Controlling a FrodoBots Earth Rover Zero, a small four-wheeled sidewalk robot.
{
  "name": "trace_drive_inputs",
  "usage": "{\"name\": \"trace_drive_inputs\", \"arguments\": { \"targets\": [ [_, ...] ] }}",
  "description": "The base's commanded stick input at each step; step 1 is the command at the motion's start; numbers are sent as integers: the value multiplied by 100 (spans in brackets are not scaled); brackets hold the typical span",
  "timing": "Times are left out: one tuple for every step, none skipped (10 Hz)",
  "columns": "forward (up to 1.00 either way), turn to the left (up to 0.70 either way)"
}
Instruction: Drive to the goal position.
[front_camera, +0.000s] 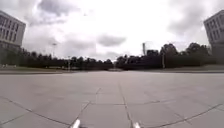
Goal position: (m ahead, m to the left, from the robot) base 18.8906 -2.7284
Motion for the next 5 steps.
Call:
{"name": "trace_drive_inputs", "arguments": {
  "targets": [
    [70,0],
    [70,0],
    [70,0],
    [70,0],
    [70,0]
  ]
}}
